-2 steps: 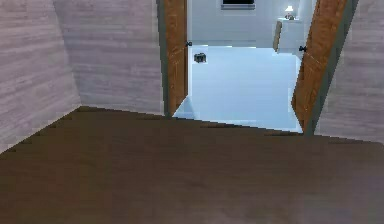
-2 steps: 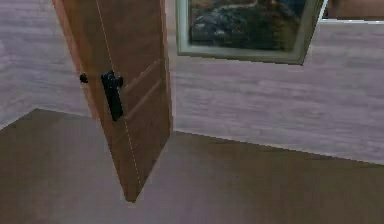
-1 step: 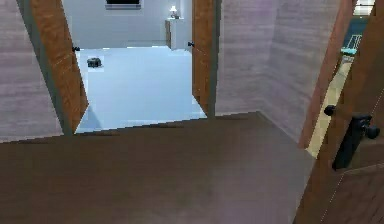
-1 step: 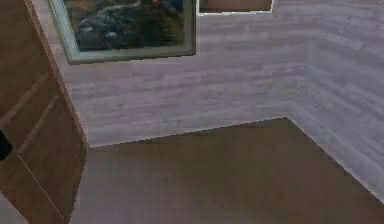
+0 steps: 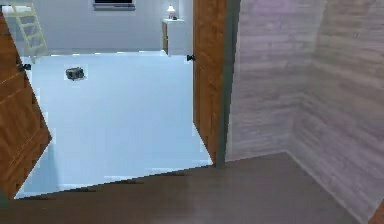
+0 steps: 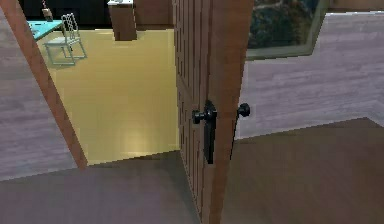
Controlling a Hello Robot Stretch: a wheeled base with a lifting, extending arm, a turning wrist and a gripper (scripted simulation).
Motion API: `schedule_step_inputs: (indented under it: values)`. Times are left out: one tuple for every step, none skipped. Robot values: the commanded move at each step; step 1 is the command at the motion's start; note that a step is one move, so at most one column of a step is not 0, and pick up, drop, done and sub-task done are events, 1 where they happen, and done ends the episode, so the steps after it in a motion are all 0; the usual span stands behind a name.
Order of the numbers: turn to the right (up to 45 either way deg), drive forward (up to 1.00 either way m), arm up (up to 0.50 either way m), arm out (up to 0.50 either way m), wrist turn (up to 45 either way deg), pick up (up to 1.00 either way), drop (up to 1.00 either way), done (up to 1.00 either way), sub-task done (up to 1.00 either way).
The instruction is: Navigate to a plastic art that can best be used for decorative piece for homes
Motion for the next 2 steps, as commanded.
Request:
schedule_step_inputs:
  values:
    - [0.0,0.1,0.0,0.0,0.0,0.0,0.0,0.0,0.0]
    - [45.0,0.0,0.0,0.0,0.0,0.0,0.0,0.0,0.0]
